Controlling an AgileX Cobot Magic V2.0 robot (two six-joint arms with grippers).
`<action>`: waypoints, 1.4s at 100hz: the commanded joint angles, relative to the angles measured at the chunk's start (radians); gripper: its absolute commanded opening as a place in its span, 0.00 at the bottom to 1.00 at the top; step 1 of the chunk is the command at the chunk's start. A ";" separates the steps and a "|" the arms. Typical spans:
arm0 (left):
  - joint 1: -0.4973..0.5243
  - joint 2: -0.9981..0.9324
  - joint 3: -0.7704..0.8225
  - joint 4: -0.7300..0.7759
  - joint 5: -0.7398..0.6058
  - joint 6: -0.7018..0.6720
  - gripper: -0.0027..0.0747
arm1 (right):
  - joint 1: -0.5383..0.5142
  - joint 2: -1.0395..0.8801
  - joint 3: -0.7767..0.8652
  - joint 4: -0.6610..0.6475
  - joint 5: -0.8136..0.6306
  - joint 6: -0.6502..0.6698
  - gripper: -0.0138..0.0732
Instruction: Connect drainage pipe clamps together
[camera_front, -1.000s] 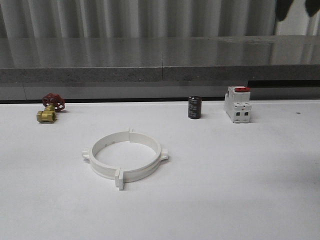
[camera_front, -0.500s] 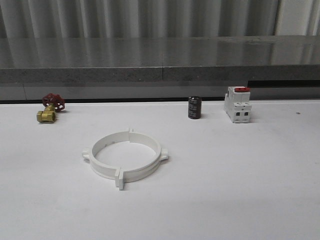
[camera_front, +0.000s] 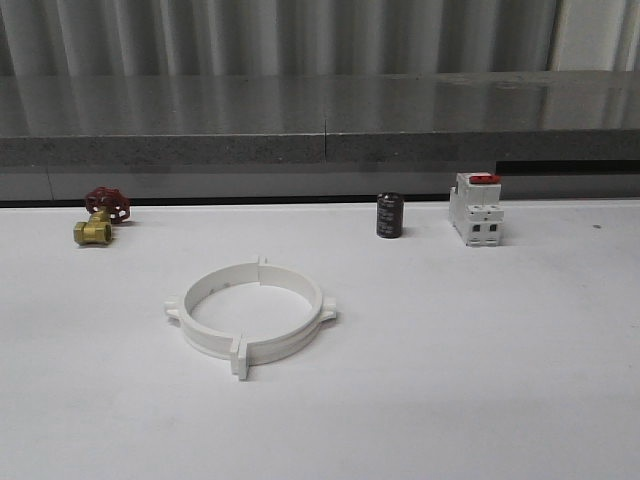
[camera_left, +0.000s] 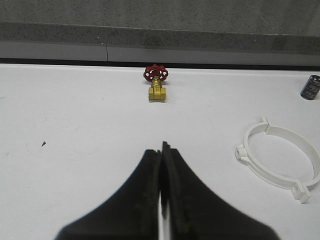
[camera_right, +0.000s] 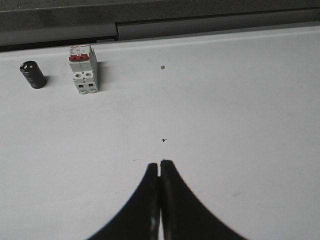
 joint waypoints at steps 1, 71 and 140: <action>0.002 0.005 -0.027 0.007 -0.067 -0.010 0.01 | -0.005 0.000 -0.023 -0.054 -0.041 0.001 0.08; 0.002 0.005 -0.027 0.007 -0.067 -0.010 0.01 | -0.005 0.000 -0.023 -0.054 -0.040 0.001 0.08; 0.002 0.007 -0.027 0.007 -0.067 -0.010 0.01 | -0.063 -0.067 0.008 0.015 -0.092 -0.155 0.08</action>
